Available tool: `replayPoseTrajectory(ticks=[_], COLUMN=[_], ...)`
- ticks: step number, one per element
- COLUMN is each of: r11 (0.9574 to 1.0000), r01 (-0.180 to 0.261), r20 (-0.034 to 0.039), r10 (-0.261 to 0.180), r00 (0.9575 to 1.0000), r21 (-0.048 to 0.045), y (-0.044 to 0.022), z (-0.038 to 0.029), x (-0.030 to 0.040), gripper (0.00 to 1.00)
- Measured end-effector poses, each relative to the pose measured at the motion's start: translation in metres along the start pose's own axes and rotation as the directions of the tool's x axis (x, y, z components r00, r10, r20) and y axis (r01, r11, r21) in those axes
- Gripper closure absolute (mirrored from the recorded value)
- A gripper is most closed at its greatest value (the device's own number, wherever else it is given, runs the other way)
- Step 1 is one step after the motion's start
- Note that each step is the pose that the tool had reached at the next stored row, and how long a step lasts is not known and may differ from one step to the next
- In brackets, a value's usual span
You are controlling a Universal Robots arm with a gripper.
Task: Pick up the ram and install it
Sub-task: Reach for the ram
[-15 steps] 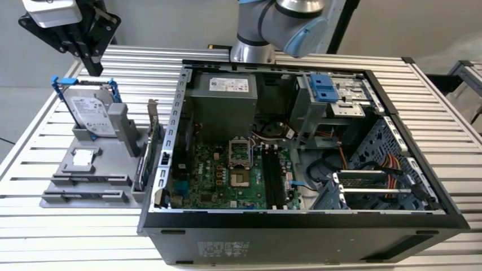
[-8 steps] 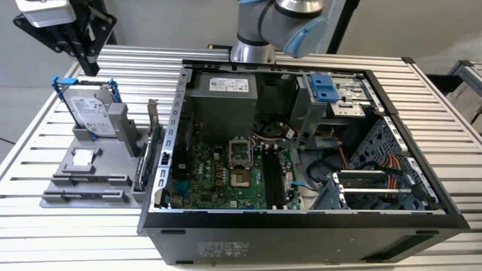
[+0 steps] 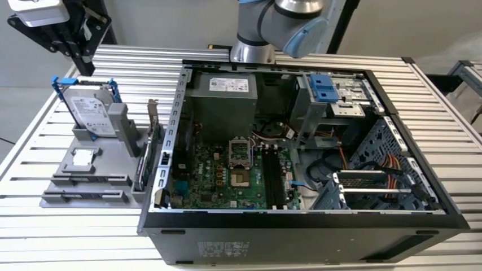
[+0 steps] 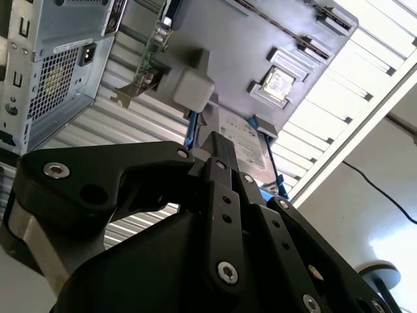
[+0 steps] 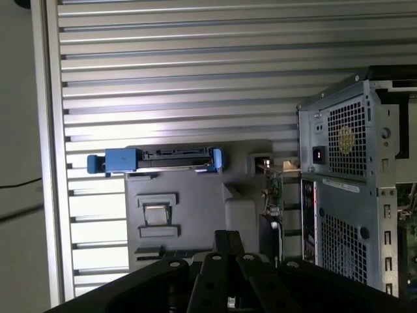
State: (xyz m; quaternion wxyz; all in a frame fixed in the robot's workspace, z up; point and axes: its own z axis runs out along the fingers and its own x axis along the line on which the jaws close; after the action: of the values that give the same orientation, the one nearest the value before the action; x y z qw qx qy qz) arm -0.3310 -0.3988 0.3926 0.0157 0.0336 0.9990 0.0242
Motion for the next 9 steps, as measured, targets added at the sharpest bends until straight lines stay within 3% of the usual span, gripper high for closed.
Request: replayPoseTrajectory(ticks=[9], r11=[0.9998], r01=[0.018], r20=[-0.0008], r10=[-0.018], r00=[0.9998], r21=[-0.0005], y=[-0.0007], z=[-0.0003], x=[0.0105], gripper=[1.00])
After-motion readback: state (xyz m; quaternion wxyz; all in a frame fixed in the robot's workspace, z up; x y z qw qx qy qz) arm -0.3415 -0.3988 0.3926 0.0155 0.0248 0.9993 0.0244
